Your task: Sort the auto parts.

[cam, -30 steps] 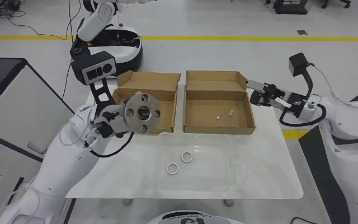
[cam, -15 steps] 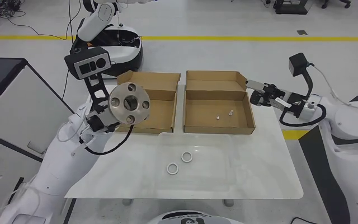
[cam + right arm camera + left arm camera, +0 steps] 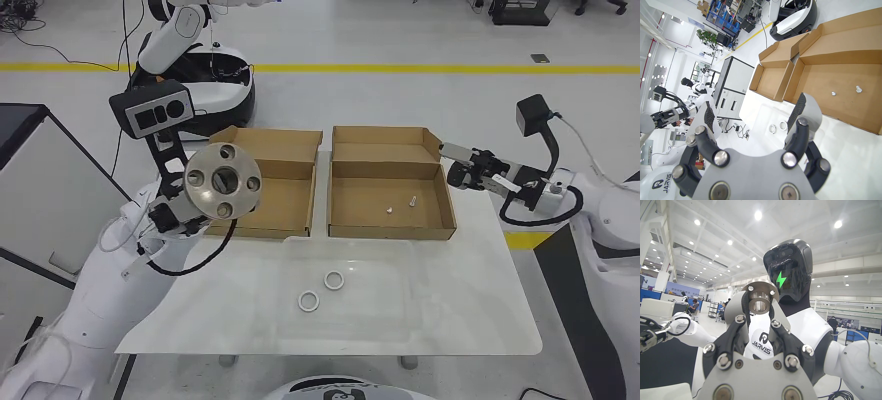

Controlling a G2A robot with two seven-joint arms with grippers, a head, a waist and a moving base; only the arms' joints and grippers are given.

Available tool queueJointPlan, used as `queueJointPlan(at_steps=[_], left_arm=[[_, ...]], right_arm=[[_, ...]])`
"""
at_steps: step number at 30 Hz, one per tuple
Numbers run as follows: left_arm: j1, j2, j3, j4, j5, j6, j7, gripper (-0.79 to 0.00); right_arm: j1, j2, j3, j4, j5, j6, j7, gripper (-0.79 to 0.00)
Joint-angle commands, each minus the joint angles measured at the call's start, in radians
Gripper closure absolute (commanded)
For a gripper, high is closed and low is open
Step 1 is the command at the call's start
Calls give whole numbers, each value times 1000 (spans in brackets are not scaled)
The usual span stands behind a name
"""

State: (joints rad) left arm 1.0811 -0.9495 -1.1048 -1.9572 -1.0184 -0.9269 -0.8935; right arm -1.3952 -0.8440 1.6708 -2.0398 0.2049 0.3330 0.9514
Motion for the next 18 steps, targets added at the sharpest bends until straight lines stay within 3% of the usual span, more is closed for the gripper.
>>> queueJointPlan(at_steps=[1,11,18], left_arm=[[0,0,0,0,0,0,0,0],[0,0,0,0,0,0,0,0],[-2,-17,-7,-2,246,145,187,0]], right_arm=[[0,0,0,0,0,0,0,-785],[0,0,0,0,0,0,0,-785],[0,0,0,0,0,0,0,-785]])
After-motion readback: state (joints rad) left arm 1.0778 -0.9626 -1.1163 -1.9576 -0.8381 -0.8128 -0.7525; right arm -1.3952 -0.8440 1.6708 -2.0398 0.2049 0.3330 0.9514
